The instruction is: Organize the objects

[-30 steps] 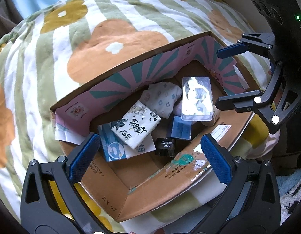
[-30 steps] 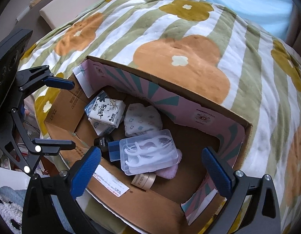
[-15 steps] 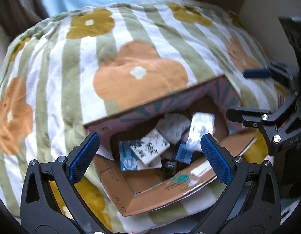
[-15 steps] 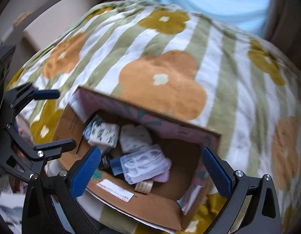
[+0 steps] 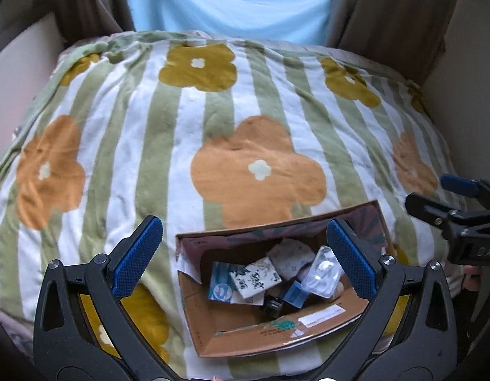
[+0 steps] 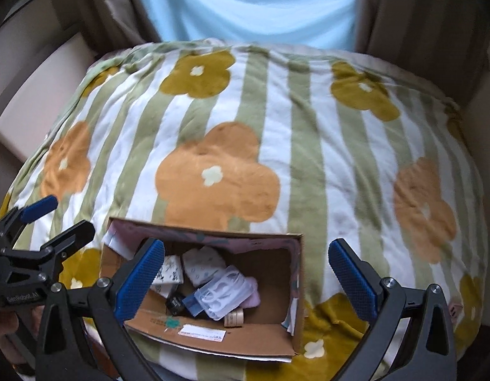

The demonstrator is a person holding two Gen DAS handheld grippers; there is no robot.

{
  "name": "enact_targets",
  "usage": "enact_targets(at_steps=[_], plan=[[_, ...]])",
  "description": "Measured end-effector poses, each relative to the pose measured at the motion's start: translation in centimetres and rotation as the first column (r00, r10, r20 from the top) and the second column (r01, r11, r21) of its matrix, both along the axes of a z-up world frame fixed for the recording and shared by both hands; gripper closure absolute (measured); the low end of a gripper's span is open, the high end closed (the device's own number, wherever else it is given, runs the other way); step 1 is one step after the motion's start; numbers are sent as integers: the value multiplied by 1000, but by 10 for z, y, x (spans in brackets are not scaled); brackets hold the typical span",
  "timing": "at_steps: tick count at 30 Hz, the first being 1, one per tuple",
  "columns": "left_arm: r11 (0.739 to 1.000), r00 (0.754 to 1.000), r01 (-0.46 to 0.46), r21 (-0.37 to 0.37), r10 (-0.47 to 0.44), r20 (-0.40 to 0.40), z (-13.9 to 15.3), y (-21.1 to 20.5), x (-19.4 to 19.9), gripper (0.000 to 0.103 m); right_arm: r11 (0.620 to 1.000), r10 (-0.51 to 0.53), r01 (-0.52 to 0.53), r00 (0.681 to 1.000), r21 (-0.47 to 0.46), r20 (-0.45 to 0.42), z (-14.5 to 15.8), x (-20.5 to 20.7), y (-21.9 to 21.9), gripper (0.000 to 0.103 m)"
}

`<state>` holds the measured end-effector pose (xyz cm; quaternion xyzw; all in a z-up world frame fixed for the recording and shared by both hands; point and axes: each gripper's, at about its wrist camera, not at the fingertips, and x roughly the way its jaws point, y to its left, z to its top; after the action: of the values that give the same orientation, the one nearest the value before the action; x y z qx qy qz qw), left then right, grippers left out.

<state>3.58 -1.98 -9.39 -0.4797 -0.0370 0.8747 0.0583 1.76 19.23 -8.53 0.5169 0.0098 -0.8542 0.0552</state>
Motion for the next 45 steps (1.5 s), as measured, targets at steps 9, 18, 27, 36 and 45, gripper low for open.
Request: enact_targets(at_steps=[9, 18, 27, 36, 45], plan=[[1000, 1000, 1, 0, -1, -3, -4, 4, -8, 0, 998, -56, 56, 998, 25, -28, 0, -7, 3, 0], [1000, 999, 11, 14, -11, 35, -18, 3, -13, 0, 997, -80, 80, 997, 22, -16, -7, -12, 8, 0], [1000, 999, 12, 17, -13, 38, -19, 2, -14, 0, 996, -78, 79, 997, 35, -18, -10, -13, 7, 0], [1000, 999, 13, 22, -14, 42, -24, 2, -16, 0, 997, -72, 72, 997, 33, -20, -11, -15, 4, 0], [1000, 999, 12, 26, -13, 42, -24, 4, -14, 0, 997, -66, 66, 998, 37, -20, -10, -16, 2, 0]])
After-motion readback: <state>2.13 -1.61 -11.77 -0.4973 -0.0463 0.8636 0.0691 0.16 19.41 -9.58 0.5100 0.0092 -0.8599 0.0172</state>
